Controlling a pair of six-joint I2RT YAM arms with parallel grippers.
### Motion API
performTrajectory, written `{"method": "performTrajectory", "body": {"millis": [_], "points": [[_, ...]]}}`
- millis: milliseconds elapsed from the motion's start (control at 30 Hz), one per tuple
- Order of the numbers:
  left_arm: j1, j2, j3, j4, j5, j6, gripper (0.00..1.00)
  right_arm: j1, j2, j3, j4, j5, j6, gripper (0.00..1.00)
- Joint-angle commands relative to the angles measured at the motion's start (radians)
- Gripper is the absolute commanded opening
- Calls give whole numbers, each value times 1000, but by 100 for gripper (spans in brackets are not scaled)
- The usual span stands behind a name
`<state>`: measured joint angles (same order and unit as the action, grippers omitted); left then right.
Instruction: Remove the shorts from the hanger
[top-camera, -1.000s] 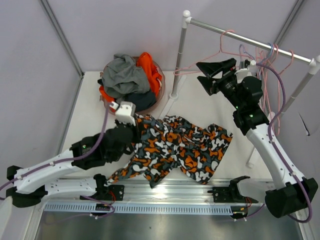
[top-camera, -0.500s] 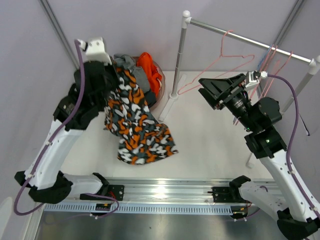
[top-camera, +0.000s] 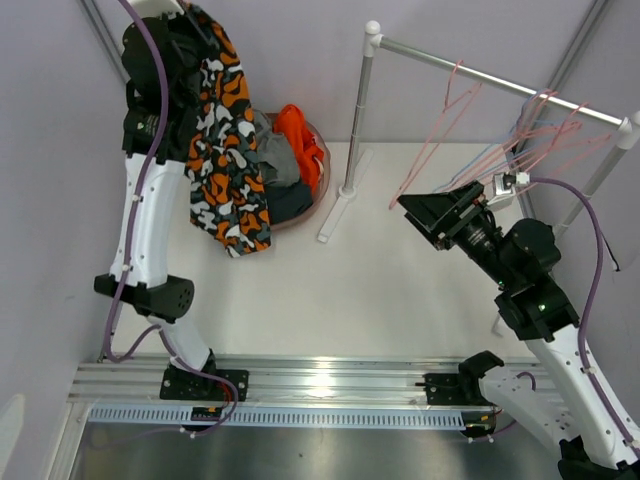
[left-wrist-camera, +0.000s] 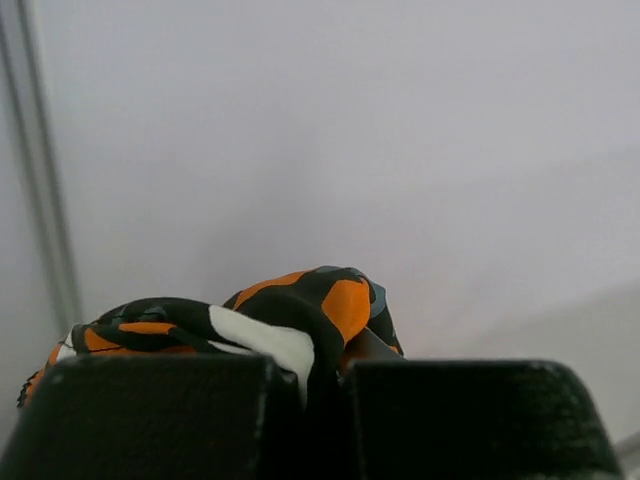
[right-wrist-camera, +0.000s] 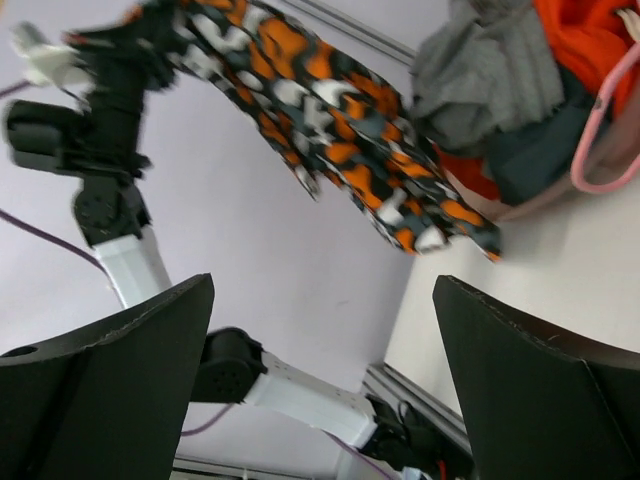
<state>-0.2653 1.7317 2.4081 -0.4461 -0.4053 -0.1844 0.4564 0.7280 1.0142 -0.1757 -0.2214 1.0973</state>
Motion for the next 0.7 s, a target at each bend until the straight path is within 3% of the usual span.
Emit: {"method": "performTrajectory", "body": {"millis": [0,67,167,300,433,567,667], "points": [[3,61,162,366,117,-24,0,4,-2,-32,-42,-27,-50,99],[5,141,222,464,120,-24,0,5,-6,-51,-39,-22,-56,99],[52,150,168,555,169,-138,0,5,4,-89,-8,-27,-54,99],[46,193,155,592,161,-93,0,7,30,-124,34,-41,-50,99],[38,207,-11,650,100,9,0,7,42,-147,56,-55,-48,99],[38,268,-104,606,51,22,1,5,37,-152,53,-58,-59,99],[38,315,-185,558,53,-19,14,5,18,-160,50,-56,-57,100]]}}
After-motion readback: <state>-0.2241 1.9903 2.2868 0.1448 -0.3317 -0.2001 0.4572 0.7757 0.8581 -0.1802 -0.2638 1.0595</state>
